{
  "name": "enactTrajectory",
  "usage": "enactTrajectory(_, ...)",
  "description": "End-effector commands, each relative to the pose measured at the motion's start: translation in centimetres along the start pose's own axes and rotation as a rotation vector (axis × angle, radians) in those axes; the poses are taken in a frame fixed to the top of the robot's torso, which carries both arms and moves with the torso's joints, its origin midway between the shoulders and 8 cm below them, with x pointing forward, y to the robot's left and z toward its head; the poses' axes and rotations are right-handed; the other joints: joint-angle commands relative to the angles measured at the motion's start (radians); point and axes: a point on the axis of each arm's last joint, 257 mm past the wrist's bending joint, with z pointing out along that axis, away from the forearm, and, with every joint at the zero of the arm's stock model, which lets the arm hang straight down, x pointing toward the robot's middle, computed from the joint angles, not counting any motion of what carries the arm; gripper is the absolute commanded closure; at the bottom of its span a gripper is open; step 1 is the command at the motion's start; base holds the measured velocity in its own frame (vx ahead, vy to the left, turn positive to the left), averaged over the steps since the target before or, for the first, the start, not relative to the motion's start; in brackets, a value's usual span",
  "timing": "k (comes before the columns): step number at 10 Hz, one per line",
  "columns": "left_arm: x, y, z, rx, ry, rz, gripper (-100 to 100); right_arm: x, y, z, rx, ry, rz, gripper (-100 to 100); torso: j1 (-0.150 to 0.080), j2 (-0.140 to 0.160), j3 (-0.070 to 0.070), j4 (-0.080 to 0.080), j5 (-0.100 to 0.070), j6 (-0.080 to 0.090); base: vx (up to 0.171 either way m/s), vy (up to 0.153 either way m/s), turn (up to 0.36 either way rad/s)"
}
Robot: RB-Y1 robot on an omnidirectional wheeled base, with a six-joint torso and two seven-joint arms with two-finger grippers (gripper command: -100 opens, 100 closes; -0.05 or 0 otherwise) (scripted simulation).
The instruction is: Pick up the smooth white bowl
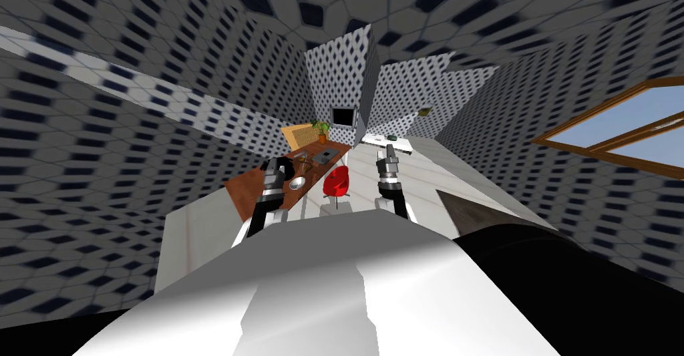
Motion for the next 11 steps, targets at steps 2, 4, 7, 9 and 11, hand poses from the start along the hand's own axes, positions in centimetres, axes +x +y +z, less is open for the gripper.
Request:
enactTrajectory(2, 0.5, 3.9, 0.6, -0.098, 0.025, 0.008, -100, 0.0, 0.0, 0.0, 0.0, 0.0, 0.0, 0, 0.0, 0.0, 0.0, 0.0, 0.0, 0.0, -0.051, 0.018, -0.053)
enactTrajectory(4, 0.7, 5.6, 0.8, -0.145, 0.035, 0.009, -100, 0.0, 0.0, 0.0, 0.0, 0.0, 0.0, 0, 0.001, 0.0, 0.0, 0.0, 0.0, 0.0, -0.05, 0.031, -0.044)
enactTrajectory(7, 1.0, 8.9, 0.9, -0.239, 0.054, 0.006, -100, 0.0, 0.0, 0.0, 0.0, 0.0, 0.0, 0, 0.001, -0.001, -0.001, 0.0, 0.0, 0.0, -0.036, 0.03, -0.054)
enactTrajectory(9, 1.2, 11.8, 0.9, -0.319, 0.07, -0.002, -100, 0.0, 0.0, 0.0, 0.0, 0.0, 0.0, 0, 0.001, -0.002, -0.001, 0.0, 0.0, 0.0, -0.037, 0.04, -0.074)
enactTrajectory(11, 1.4, 13.8, 0.6, -0.384, 0.08, -0.009, -100, 0.0, 0.0, 0.0, 0.0, 0.0, 0.0, 0, 0.001, -0.001, -0.001, 0.0, 0.0, 0.0, -0.034, 0.037, -0.048)
